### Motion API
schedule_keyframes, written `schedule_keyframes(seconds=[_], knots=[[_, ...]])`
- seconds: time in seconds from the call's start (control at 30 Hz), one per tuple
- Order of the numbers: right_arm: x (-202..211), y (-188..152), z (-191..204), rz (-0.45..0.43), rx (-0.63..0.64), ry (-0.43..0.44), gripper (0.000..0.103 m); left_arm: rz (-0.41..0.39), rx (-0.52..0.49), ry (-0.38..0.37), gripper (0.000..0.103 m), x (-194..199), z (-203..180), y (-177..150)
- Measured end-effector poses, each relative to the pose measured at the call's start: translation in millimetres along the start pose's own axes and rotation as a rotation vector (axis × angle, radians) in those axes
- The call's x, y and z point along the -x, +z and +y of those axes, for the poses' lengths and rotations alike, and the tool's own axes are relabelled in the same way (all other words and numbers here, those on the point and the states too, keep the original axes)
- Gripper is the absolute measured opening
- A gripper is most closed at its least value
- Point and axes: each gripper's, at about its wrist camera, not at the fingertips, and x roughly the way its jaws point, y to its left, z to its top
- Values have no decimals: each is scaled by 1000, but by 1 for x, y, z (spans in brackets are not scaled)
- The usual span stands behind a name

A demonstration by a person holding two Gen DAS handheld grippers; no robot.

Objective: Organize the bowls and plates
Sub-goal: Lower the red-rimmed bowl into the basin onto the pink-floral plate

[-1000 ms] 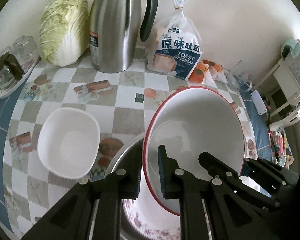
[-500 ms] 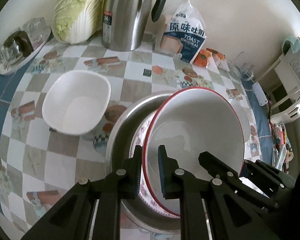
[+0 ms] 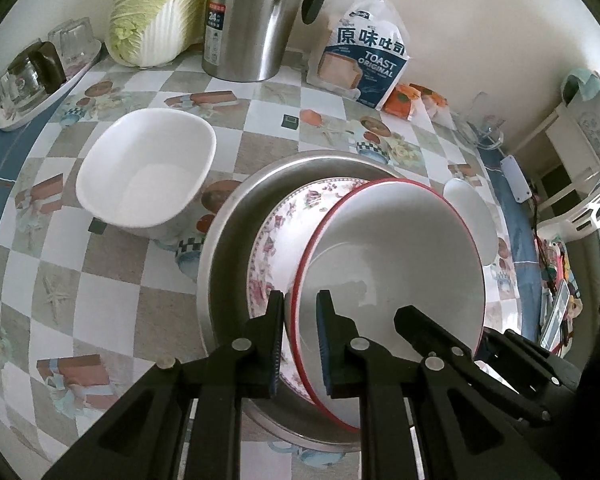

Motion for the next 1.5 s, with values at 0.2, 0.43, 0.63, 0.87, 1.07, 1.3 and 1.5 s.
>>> schedule_keyframes(seconds=[0.2,0.43,0.63,0.87,1.07,1.3,1.5], knots=[[-1,0,-6,-1,-31,3,22,17,13,-16,15,-8,-1,1],[-6,1,-15,3,-63,17,22,28,6,-22,15,-15,-4,5],[-8,4,-23,2,-87,28,22,41,-5,-26,15,-21,-8,8],[-7,5,-28,1,-100,28,22,47,-13,-39,15,-24,-9,9],[-11,7,-26,4,-100,31,22,51,-2,-41,15,-27,-6,12],[-15,9,-24,5,-98,44,22,51,12,-41,15,-28,0,14],[-21,10,-23,14,-98,48,22,56,20,-34,15,-30,2,15]])
